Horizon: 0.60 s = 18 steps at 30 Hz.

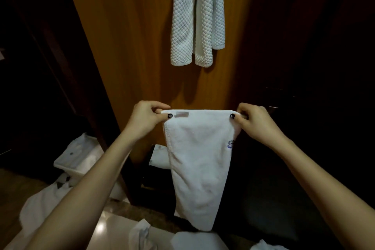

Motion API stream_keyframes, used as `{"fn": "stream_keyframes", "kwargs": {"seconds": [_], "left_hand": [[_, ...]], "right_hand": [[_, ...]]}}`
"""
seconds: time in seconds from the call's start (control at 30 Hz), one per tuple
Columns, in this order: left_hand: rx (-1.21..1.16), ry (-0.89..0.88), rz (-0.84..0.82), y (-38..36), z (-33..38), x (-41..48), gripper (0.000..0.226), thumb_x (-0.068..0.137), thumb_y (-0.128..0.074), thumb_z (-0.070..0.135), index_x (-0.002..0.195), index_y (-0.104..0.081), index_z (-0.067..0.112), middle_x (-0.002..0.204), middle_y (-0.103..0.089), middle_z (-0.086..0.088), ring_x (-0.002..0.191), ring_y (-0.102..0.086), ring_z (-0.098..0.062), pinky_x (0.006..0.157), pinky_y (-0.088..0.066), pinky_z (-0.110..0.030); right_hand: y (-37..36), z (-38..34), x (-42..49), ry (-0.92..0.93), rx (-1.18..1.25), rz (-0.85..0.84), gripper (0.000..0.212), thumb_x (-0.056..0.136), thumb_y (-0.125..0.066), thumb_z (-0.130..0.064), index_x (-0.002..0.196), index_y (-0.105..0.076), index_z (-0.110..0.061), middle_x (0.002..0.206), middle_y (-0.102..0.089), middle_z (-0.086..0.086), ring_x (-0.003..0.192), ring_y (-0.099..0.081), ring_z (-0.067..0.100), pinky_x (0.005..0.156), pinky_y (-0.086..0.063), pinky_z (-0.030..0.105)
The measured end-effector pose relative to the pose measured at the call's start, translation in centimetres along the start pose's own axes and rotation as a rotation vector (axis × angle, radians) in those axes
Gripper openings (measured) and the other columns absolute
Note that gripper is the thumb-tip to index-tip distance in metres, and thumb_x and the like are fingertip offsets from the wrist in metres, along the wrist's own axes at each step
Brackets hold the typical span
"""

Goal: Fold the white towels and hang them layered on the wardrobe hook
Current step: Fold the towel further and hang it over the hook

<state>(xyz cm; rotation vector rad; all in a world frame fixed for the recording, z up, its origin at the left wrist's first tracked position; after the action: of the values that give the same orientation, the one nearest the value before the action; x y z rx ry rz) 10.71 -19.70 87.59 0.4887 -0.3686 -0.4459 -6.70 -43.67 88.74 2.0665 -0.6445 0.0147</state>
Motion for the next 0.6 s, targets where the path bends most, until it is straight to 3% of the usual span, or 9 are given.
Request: {"fn": "stream_keyframes", "kwargs": {"seconds": [0.07,0.17,0.27,0.37,0.47,0.53,0.6], "left_hand": [[0.016,-0.002,0.058,-0.5,0.1,-0.4,0.015,0.078,-0.078,0.009,0.091,-0.077,0.016,0.070,-0.063,0.016,0.066,-0.058,0.000,0.061,-0.039,-0.007],[0.043,-0.073,0.198,-0.6,1.2,-1.1,0.011,0.079,-0.074,0.008,0.084,-0.077,0.018,0.073,-0.065,0.020,0.069,-0.061,0.006,0.059,-0.041,-0.004],[0.082,-0.149,0.289,-0.2,2.9,-1.0,0.011,0.081,-0.072,0.010,0.089,-0.078,0.016,0.072,-0.061,0.026,0.069,-0.060,0.008,0.062,-0.039,-0.001],[0.038,-0.183,0.314,0.2,4.2,-0.5,0.014,0.079,-0.073,0.009,0.089,-0.078,0.017,0.074,-0.063,0.025,0.071,-0.060,0.008,0.064,-0.041,-0.002],[-0.015,-0.205,0.292,0.4,4.7,-0.1,0.017,0.078,-0.074,0.008,0.089,-0.078,0.019,0.078,-0.066,0.022,0.074,-0.062,0.005,0.066,-0.043,-0.004],[-0.070,-0.202,0.260,0.1,4.5,0.1,0.020,0.077,-0.075,0.007,0.088,-0.076,0.023,0.076,-0.067,0.019,0.070,-0.061,0.004,0.066,-0.045,-0.008],[-0.165,-0.168,0.226,-0.2,4.2,0.3,0.024,0.076,-0.077,0.005,0.090,-0.072,0.024,0.068,-0.063,0.014,0.063,-0.056,0.001,0.063,-0.045,-0.014]], "right_hand": [[-1.1,0.7,-0.1,-0.136,0.278,-0.046,0.005,0.090,-0.063,-0.006,0.086,-0.061,-0.007,0.061,-0.059,0.014,0.053,-0.061,0.023,0.056,-0.041,0.030],[-1.4,0.2,-0.7,-0.137,0.554,-0.138,0.041,0.088,-0.060,0.004,0.119,-0.064,-0.024,0.061,-0.063,0.021,0.050,-0.063,0.016,0.052,-0.046,0.021],[-0.9,-1.9,-0.9,0.006,0.621,-0.178,0.034,0.091,-0.058,0.005,0.109,-0.072,-0.020,0.077,-0.072,0.017,0.056,-0.067,0.017,0.052,-0.049,0.019],[-0.3,-3.7,-0.9,0.055,0.634,-0.197,0.019,0.091,-0.062,0.003,0.096,-0.075,-0.010,0.090,-0.072,0.023,0.070,-0.071,0.021,0.063,-0.056,0.022],[-0.2,-5.4,-0.9,0.117,0.559,-0.338,0.025,0.084,-0.069,0.005,0.103,-0.072,-0.010,0.094,-0.076,0.008,0.090,-0.072,0.016,0.082,-0.056,0.021],[-0.3,-6.4,-0.7,0.151,0.454,-0.390,0.028,0.085,-0.069,0.005,0.109,-0.070,-0.010,0.091,-0.077,-0.003,0.088,-0.071,0.006,0.079,-0.054,0.016],[-0.2,-7.6,-0.4,0.212,0.335,-0.326,0.016,0.089,-0.067,-0.001,0.100,-0.073,-0.010,0.079,-0.075,-0.006,0.073,-0.067,0.001,0.067,-0.051,0.018]]}}
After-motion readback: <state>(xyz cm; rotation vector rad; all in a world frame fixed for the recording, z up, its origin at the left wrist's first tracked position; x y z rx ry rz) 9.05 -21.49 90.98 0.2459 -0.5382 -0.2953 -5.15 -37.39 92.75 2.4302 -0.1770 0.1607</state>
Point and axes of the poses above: each hand's wrist, its own x-axis towards the middle knuckle, its own y-axis out of the back of the hand, z = x × y, the point moved 5 cm from there along x, towards the middle knuckle
